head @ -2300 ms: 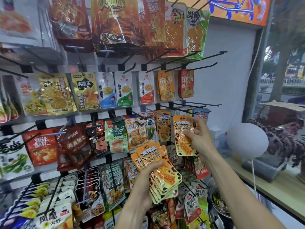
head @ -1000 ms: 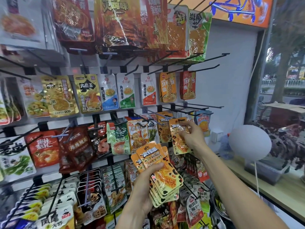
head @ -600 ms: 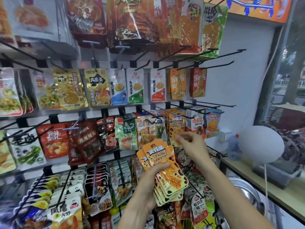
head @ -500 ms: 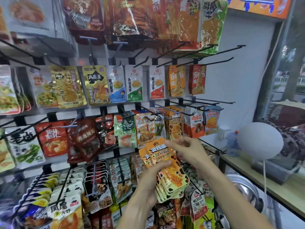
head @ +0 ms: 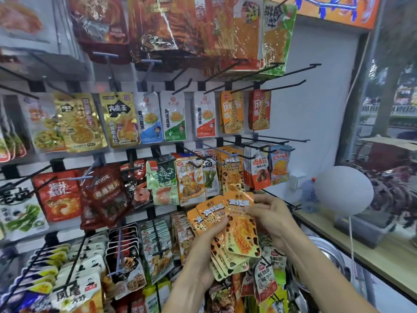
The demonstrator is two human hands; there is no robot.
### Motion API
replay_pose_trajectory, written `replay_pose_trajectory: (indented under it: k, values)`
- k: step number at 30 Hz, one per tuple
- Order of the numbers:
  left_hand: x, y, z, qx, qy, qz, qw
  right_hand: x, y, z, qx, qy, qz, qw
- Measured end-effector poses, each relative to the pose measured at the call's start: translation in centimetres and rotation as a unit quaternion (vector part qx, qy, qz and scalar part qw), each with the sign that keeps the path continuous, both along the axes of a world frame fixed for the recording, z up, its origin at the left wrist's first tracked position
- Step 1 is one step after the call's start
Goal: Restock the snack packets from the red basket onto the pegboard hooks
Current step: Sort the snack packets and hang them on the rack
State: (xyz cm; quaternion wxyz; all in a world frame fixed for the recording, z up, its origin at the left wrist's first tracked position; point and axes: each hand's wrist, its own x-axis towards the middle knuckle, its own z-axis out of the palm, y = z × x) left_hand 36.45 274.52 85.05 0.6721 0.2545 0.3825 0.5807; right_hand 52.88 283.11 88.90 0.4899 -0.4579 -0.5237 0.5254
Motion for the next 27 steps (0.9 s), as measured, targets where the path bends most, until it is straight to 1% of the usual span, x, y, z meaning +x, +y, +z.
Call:
replay_pose_trajectory:
  k: [3, 5, 9, 12, 15, 20, 24, 27]
  values:
    - [-0.1, 0.6, -0.5, 0.011, 0.042, 0.042, 0.998, 0.5, 0.6, 0.8, 0.038, 0.084, -0.075, 0.993]
    - [-0.4, 1.4, -1.4, 0.014, 0.054, 0.06, 0.997, 0.7, 1.1, 2.3, 0.073, 0.121, -0.093, 0.986]
    - [-0.1, 1.0, -0.4, 0.038, 0.043, 0.056, 0.997, 0.2, 2.7, 4.0, 0.158, 0.072, -0.105, 0.979]
    - [0.9, -0.1, 1.4, 0.045, 0.055, 0.066, 0.995, -0.3, 4.0, 4.8, 0.187, 0.027, -0.128, 0.974]
    - [1.3, -0.7, 2.7, 0.05, 0.054, 0.083, 0.994, -0.7, 5.4, 5.0, 0.191, -0.005, -0.142, 0.971]
    - [0.9, -0.4, 3.0, 0.055, 0.054, 0.092, 0.993, -0.5, 6.3, 4.6, 0.188, -0.049, -0.168, 0.966]
    - [0.4, -0.9, 2.8, 0.058, 0.052, 0.082, 0.994, -0.5, 6.9, 4.3, 0.19, -0.06, -0.18, 0.963]
    - [0.0, -0.8, 2.3, 0.063, 0.071, 0.081, 0.992, -1.5, 7.5, 4.8, 0.197, -0.082, -0.177, 0.961]
